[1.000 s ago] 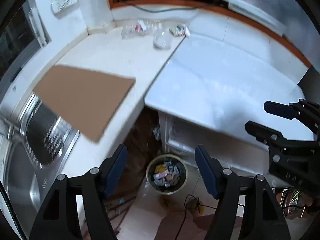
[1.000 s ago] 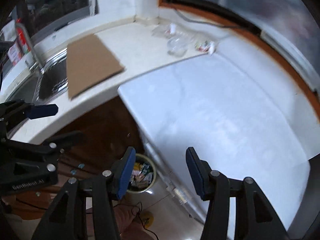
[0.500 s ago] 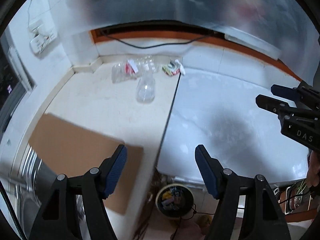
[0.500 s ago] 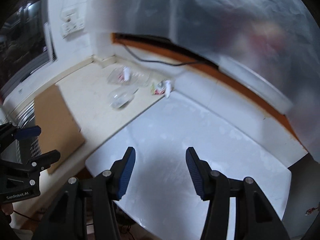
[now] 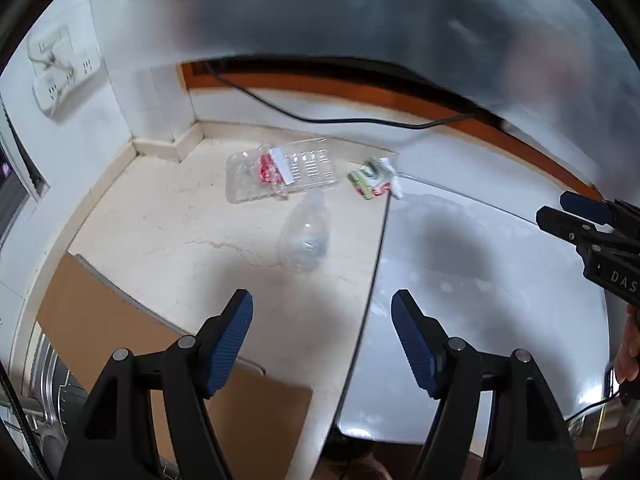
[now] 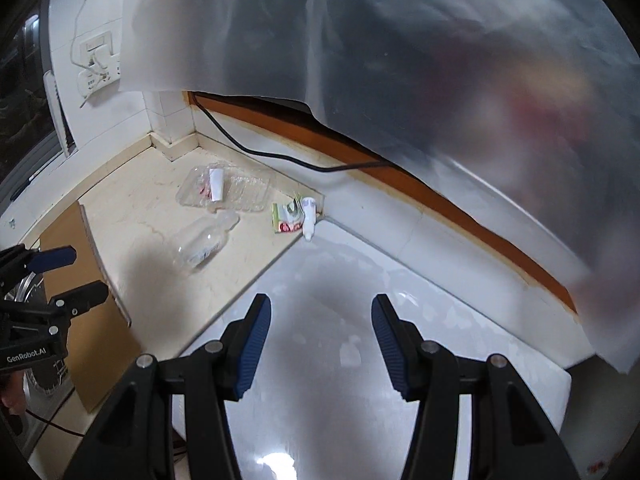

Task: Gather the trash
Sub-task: 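Raise both tools back up toward the counter trash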

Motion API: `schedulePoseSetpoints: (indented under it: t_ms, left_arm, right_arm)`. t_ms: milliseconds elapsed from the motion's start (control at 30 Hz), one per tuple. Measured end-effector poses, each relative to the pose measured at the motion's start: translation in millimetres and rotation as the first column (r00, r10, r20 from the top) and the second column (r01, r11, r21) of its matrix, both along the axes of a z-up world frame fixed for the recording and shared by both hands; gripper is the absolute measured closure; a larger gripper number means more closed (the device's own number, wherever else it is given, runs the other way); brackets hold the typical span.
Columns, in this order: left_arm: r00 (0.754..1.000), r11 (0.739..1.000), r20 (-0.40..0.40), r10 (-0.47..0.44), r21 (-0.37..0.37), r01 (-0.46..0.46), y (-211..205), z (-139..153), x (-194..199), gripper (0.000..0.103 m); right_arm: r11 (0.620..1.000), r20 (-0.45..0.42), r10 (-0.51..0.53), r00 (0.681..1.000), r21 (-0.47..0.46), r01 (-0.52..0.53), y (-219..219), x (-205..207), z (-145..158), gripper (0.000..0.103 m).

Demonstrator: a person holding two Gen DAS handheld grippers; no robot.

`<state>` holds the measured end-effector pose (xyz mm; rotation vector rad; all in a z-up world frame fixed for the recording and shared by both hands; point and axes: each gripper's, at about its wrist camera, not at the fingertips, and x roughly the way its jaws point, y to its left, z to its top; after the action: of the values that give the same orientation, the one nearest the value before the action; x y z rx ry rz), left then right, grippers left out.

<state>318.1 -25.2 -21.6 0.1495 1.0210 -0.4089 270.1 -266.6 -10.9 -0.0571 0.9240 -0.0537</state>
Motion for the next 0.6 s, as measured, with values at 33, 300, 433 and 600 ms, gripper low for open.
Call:
schedulePoseSetpoints:
  t_ms: [33,300,433,600]
  left_arm:
    - [1.000,1.000,-0.014,0.010,0.008,-0.010,-4,-6,13,0.033]
    - [0.992,0.996,-0.120,0.040,0.089,-0.029,-44,-64,86,0.033]
    - [0.981,0.993,-0.186,0.057,0.116,-0.036,-63,-101,112,0.033]
    - [0.971,0.992,-0.221,0.090,0.107,-0.067,-76,-128,133,0.033]
  right_arm:
    - [1.000,-0.001,0.008,1.000,0.016,-0.008,-3,13,-4,0.050]
    - [0.994,0.021,0.066,0.998,0.091,-0.068,-20,110,-58,0.050]
    - [0.991,0.037,0.118,0.992,0.062,-0.121,-13,141,-88,0.050]
    - [0.989,0.008,0.135,0.991,0.061,-0.135,-8,172,-122,0.050]
